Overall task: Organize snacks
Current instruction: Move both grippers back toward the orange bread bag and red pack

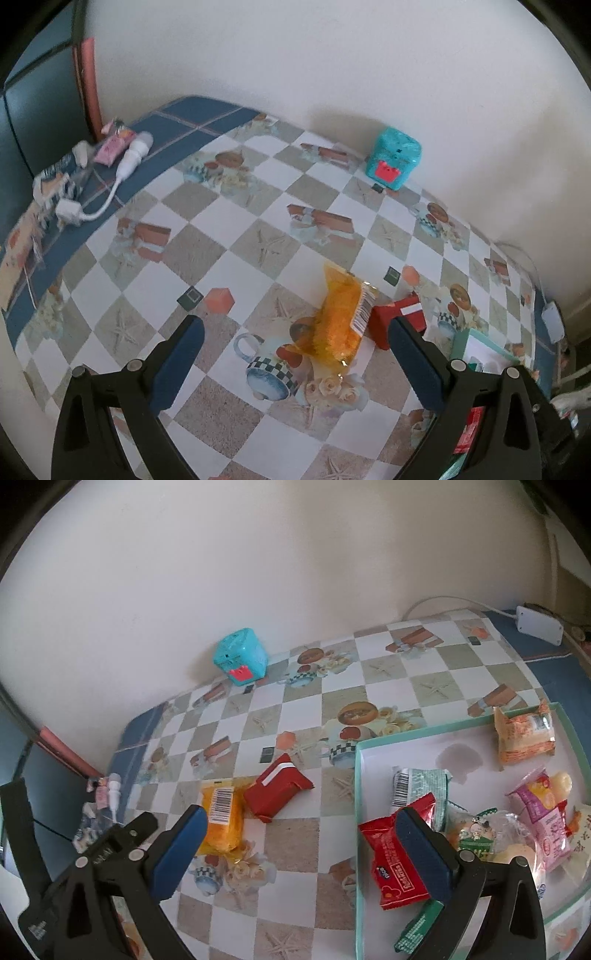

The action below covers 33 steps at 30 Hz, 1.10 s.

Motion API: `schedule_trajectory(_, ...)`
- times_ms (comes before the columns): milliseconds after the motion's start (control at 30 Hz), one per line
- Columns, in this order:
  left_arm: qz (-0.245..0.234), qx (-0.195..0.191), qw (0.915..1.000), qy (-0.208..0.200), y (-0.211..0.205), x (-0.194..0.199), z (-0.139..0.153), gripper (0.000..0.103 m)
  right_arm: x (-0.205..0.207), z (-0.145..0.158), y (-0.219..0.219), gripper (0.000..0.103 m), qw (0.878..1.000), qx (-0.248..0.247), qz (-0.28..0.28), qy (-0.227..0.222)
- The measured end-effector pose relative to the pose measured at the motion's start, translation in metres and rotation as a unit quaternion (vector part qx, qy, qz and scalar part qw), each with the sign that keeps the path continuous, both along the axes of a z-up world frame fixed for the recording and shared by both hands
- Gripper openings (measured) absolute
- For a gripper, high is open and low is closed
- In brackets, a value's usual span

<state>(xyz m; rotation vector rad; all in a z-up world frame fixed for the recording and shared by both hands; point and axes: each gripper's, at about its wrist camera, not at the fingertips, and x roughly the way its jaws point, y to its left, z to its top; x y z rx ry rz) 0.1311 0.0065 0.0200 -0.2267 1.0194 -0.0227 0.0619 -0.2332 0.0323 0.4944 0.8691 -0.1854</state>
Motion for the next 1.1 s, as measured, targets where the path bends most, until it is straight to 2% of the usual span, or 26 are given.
schedule_trajectory(133, 0.013, -0.007, 0.9998, 0.009, 0.011, 0.008, -0.006, 0.099, 0.010, -0.007, 0.003, 0.101, 1.000, -0.002, -0.001, 0.013)
schedule_trajectory(267, 0.018, -0.018, 0.9995, 0.017, 0.022, 0.018, -0.011, 0.099, 0.023, -0.016, 0.012, 0.092, 1.000, -0.012, 0.010, 0.027)
schedule_trajectory(467, 0.026, -0.031, 0.9989, 0.023, 0.033, 0.033, -0.017, 0.099, 0.042, -0.024, 0.024, 0.091, 0.999, -0.020, 0.020, 0.033)
schedule_trajectory(733, -0.004, -0.033, 0.9982, 0.049, 0.012, 0.048, -0.035, 0.099, 0.066, -0.042, 0.033, 0.091, 0.997, -0.049, 0.021, 0.059)
schedule_trajectory(900, -0.007, -0.028, 0.9982, 0.054, 0.005, 0.056, -0.039, 0.099, 0.079, -0.048, 0.035, 0.091, 0.996, -0.064, 0.019, 0.062)
schedule_trajectory(1100, -0.012, -0.039, 0.9968, 0.068, -0.001, 0.062, -0.051, 0.099, 0.089, -0.059, 0.036, 0.090, 0.995, -0.074, 0.018, 0.070)
